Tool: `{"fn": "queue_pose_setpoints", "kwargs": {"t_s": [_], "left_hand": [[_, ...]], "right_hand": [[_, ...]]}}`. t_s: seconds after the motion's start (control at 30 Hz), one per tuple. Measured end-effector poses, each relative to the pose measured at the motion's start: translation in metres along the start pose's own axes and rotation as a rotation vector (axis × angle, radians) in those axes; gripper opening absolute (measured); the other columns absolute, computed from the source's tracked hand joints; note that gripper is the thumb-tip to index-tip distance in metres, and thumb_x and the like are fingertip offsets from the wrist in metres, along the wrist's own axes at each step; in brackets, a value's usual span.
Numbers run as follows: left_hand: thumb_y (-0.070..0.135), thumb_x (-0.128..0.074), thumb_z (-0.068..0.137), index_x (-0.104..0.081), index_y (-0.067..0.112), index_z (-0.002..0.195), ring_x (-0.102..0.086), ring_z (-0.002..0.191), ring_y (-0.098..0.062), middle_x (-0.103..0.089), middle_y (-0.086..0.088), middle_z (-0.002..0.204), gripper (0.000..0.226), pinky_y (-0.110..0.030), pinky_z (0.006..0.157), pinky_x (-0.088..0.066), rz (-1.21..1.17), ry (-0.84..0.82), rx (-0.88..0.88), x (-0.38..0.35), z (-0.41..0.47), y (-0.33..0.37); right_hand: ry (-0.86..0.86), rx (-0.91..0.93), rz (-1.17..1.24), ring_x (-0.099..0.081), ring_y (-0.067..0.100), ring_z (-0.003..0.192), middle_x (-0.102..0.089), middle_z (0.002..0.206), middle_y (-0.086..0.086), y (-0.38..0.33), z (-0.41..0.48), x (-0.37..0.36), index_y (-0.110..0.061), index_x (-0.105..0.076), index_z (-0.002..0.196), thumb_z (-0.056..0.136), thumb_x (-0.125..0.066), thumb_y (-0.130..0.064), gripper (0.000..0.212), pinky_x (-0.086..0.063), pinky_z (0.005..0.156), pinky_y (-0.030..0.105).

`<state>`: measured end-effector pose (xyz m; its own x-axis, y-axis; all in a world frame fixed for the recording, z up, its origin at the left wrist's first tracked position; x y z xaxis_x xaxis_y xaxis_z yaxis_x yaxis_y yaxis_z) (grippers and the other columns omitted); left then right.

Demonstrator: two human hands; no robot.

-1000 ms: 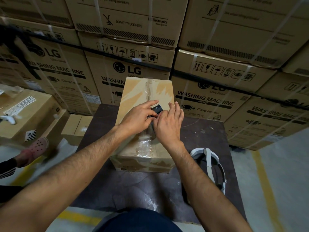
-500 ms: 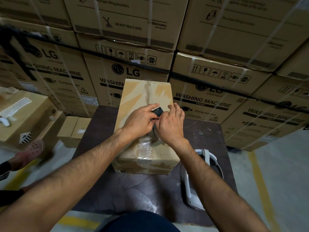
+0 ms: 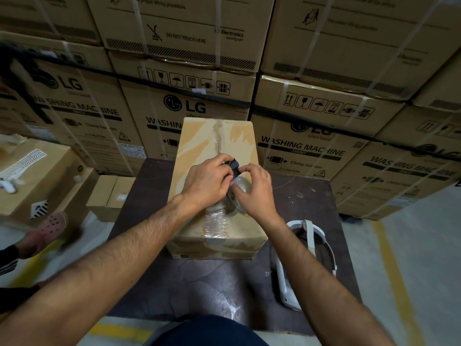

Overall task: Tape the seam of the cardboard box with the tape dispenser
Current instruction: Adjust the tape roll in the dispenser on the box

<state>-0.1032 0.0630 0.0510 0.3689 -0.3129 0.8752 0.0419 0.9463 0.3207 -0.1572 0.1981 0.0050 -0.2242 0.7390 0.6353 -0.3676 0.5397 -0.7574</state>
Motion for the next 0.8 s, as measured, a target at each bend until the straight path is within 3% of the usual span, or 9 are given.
{"fn": "queue_pose_setpoints", "kwargs": {"t_s": [0.13, 0.27, 0.33, 0.47, 0.67, 0.8], "left_hand": [[0.027, -0.065, 0.095, -0.076, 0.019, 0.100, -0.067, 0.100, -0.019, -0.062, 0.009, 0.136, 0.015, -0.034, 0.075, -0.052, -0.004, -0.023, 0.002, 0.000, 0.004, 0.000], [0.027, -0.070, 0.092, -0.077, 0.023, 0.108, -0.068, 0.101, -0.022, -0.064, 0.006, 0.131, 0.019, -0.037, 0.076, -0.056, 0.013, -0.062, -0.072, 0.004, 0.010, -0.002], [0.027, -0.073, 0.090, -0.079, 0.027, 0.110, -0.068, 0.106, -0.023, -0.066, 0.005, 0.129, 0.021, -0.041, 0.077, -0.058, 0.033, -0.100, -0.111, 0.005, 0.012, -0.003], [0.031, -0.069, 0.093, -0.081, 0.031, 0.107, -0.064, 0.120, -0.023, -0.062, 0.008, 0.140, 0.018, -0.043, 0.083, -0.058, 0.143, -0.207, -0.145, 0.009, 0.021, 0.001], [0.035, -0.060, 0.098, -0.076, 0.034, 0.119, -0.039, 0.149, -0.015, -0.041, 0.012, 0.163, 0.026, -0.036, 0.102, -0.046, 0.406, -0.420, -0.181, 0.009, 0.040, 0.014], [0.031, -0.060, 0.099, -0.076, 0.028, 0.119, -0.028, 0.156, -0.020, -0.035, 0.006, 0.167, 0.026, -0.043, 0.098, -0.052, 0.555, -0.457, -0.283, 0.000, 0.042, 0.023]], "right_hand": [[-0.026, -0.075, 0.068, -0.060, 0.014, 0.127, -0.064, 0.139, -0.007, 0.006, -0.005, -0.008, -0.024, -0.051, 0.145, 0.079, -0.086, -0.040, 0.076, -0.049, 0.098, 0.030], [0.032, -0.041, 0.079, -0.066, 0.013, 0.118, -0.072, 0.129, -0.009, 0.004, -0.003, -0.008, -0.025, -0.060, 0.138, 0.080, -0.086, -0.037, 0.065, -0.047, 0.089, 0.023], [0.046, -0.029, 0.066, -0.067, 0.014, 0.116, -0.073, 0.126, -0.009, 0.003, -0.001, -0.008, -0.025, -0.063, 0.136, 0.079, -0.086, -0.036, 0.063, -0.050, 0.093, 0.025], [0.081, 0.005, 0.044, -0.066, 0.020, 0.118, -0.075, 0.124, -0.005, 0.000, 0.002, -0.011, -0.022, -0.067, 0.133, 0.074, -0.082, -0.038, 0.063, -0.051, 0.104, 0.043], [0.109, 0.051, -0.064, -0.048, 0.023, 0.145, -0.069, 0.134, -0.004, 0.001, 0.006, -0.019, -0.021, -0.067, 0.133, 0.075, -0.084, -0.042, 0.064, -0.027, 0.120, 0.046], [0.147, 0.072, -0.173, -0.035, 0.025, 0.155, -0.060, 0.146, -0.002, 0.001, 0.008, -0.022, -0.026, -0.069, 0.129, 0.075, -0.083, -0.053, 0.062, -0.018, 0.126, 0.060]]}}
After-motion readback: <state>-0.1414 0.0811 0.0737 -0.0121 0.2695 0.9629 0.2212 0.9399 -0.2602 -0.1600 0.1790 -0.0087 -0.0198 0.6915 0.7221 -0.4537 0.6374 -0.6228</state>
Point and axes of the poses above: each hand's wrist, its own z-axis towards the middle knuckle, its own x-axis out of the back of the hand, y = z × x, the point moved 8 cm from there along z, towards the middle knuckle
